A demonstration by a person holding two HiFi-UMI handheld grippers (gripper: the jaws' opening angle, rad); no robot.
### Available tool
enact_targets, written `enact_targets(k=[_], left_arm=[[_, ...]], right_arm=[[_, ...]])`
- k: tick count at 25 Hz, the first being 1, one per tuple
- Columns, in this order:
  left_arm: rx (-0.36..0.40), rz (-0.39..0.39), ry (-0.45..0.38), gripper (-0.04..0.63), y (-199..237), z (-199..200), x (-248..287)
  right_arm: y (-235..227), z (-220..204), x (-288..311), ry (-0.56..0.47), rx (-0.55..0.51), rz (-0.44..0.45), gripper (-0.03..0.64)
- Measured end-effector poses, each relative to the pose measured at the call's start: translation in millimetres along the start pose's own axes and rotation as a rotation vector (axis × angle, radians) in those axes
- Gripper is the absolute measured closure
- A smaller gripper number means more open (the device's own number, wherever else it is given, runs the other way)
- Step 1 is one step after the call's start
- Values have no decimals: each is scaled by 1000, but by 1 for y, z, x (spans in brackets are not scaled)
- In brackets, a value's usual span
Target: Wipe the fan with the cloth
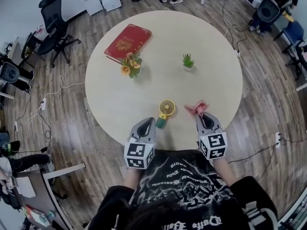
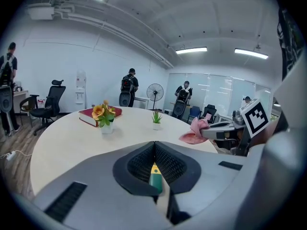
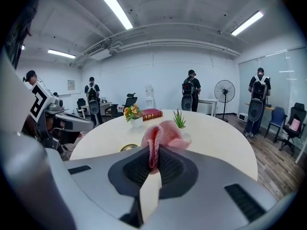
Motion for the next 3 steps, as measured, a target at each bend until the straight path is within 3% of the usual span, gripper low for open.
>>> enact_targets(k=[3], left_arm=[[-12,2,-5,575,2,1,0]], right_arm=[[1,-1,0,8,-21,0,592]])
Point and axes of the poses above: the fingertips, and each gripper's own axes: x forward along the fingers, y to its left, z out of its top, the point moved 5 cm from there along -x, backward along the fingers, and after that the axes turned 6 degrees about y, right-handed, at the moved point
